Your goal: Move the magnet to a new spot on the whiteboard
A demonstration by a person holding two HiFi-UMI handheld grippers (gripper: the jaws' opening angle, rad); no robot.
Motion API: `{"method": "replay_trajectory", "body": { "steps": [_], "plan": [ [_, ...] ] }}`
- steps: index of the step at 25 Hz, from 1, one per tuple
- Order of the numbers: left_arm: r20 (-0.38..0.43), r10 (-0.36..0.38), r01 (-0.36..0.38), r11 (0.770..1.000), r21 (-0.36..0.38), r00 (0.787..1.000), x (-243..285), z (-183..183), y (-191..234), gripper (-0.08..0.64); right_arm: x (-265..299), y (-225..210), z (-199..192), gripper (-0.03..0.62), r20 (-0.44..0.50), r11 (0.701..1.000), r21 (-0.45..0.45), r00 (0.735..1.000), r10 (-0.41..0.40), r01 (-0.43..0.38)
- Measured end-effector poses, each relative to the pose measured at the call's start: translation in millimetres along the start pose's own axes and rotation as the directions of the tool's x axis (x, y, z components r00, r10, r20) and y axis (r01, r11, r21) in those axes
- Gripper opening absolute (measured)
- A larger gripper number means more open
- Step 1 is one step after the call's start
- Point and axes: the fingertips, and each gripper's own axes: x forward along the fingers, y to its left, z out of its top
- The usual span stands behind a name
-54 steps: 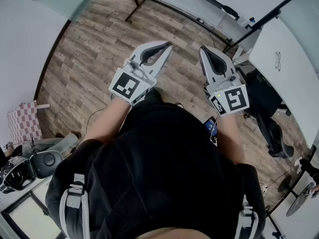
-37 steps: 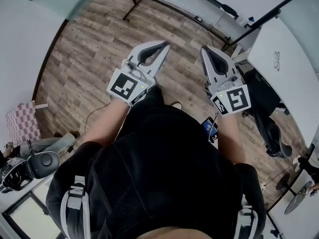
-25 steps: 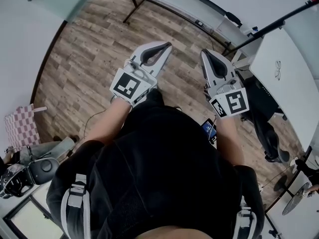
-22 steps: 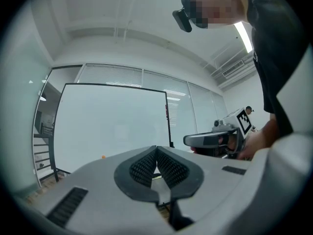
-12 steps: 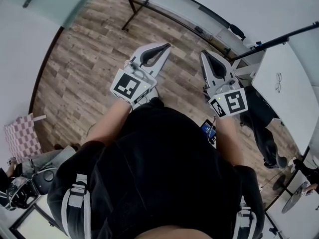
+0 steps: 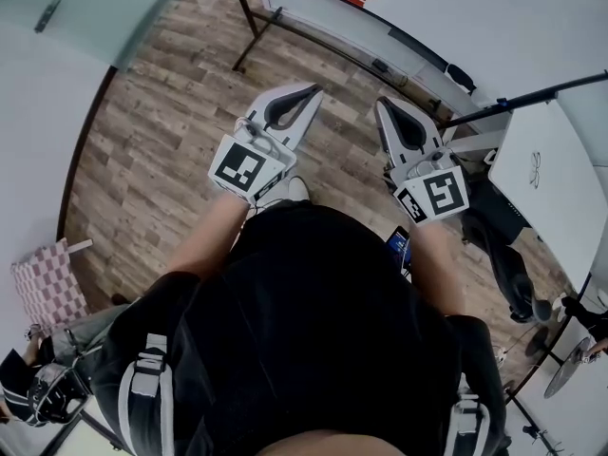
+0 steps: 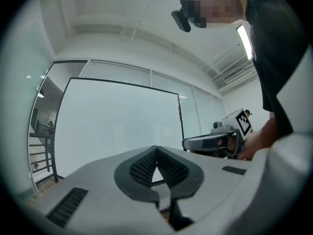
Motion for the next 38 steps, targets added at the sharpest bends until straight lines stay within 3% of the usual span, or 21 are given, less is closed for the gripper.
{"method": "replay_trajectory", "body": {
  "steps": [12, 25, 38],
  "plan": [
    [0.009, -0.033, 0.034, 0.999, -0.008, 0.999, -7.8, -6.4, 53.4, 0.005, 55.1, 10.5, -5.3, 0.002, -0.027, 1.000, -0.023, 1.000, -0.011, 0.010],
    [0.037, -0.073, 0.075, 0.995, -0.060, 0.997, -2.0, -10.3, 67.6, 0.005, 75.8, -5.4, -13.6, 0.002, -0.022, 1.000, 0.016, 0.999, -0.026, 0.026],
    [-0.012, -0.044, 0.044, 0.998, 0.049, 0.999, 36.1, -16.2, 96.0, 0.005, 111.4, -43.9, -17.9, 0.002, 0.005, 1.000, 0.018, 1.000, 0.007, -0.007]
  ]
}}
